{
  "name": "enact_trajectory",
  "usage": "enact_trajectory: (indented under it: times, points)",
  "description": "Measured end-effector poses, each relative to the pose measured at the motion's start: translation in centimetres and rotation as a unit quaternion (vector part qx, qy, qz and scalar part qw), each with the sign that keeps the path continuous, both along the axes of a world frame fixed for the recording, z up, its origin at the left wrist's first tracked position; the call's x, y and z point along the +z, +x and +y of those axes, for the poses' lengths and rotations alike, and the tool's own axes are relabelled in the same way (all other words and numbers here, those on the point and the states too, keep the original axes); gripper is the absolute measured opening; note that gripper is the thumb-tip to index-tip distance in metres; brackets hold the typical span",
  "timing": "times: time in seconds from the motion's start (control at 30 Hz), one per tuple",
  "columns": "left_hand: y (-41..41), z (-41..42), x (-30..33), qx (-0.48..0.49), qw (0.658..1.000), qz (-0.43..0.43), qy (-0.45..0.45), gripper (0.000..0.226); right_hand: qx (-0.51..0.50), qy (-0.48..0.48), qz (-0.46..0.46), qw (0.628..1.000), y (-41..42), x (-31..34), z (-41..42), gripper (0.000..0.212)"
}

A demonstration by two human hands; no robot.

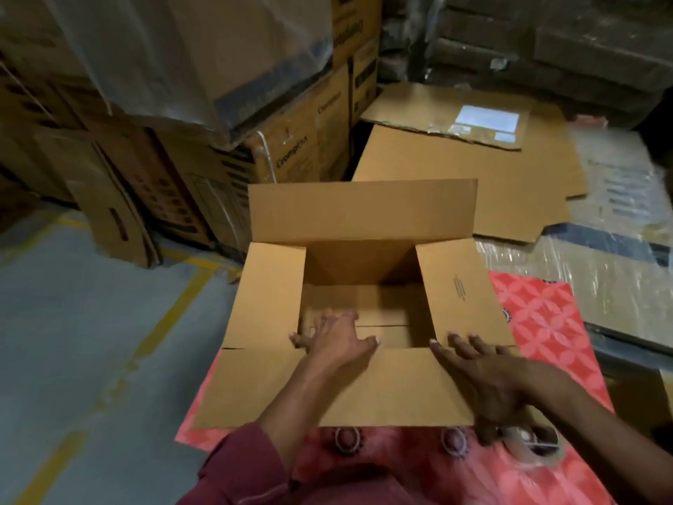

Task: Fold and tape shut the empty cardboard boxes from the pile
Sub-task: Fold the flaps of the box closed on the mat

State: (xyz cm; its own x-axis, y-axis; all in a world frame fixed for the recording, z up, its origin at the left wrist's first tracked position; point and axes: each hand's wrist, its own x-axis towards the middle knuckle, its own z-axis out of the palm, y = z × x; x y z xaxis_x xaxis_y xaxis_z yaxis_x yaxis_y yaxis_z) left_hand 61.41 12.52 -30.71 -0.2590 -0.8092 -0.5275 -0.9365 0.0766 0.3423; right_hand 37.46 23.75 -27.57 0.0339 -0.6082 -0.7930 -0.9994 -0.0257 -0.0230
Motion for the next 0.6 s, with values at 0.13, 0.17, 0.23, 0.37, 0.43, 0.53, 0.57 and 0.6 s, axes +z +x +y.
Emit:
enact_trajectory:
  times: [0.13,0.17,0.23,0.37,0.43,0.53,0.57,0.6]
  points:
    - [0.1,-1.3,4.1,-0.086,0.991,0.062,0.083,0.080,-0.010,0.116,-0.069,0.991,-1.7,4.2,-5.0,0.134]
    - [-0.3,-1.6,5.2,-0.111,0.989,0.067,0.077,0.082,-0.008,0.151,-0.106,0.983,-2.1,5.0,-6.1,0.118]
    - [-1.0,-2.4,7.1,-0.156,0.985,0.068,0.030,0.079,-0.039,0.208,-0.215,0.953,-3.0,5.8,-8.1,0.083]
    - [-0.8,-4.2,8.4,-0.125,0.973,0.181,-0.064,0.050,-0.133,0.163,-0.282,0.936,-5.5,7.0,-11.3,0.054]
    - [-0.2,-4.9,8.7,-0.081,0.952,0.240,-0.171,0.039,-0.136,0.101,-0.268,0.948,-5.7,7.8,-12.5,0.042]
    - [0.8,-5.8,8.2,-0.059,0.915,0.247,-0.314,0.036,-0.126,0.007,-0.217,0.968,-5.4,7.4,-13.6,0.031]
    - [1.2,-6.2,7.6,-0.063,0.911,0.233,-0.334,0.037,-0.122,-0.028,-0.193,0.973,-5.4,6.9,-13.8,0.030]
    - [1.8,-6.7,6.9,-0.068,0.910,0.214,-0.349,0.039,-0.120,-0.067,-0.168,0.976,-5.4,6.2,-14.0,0.034]
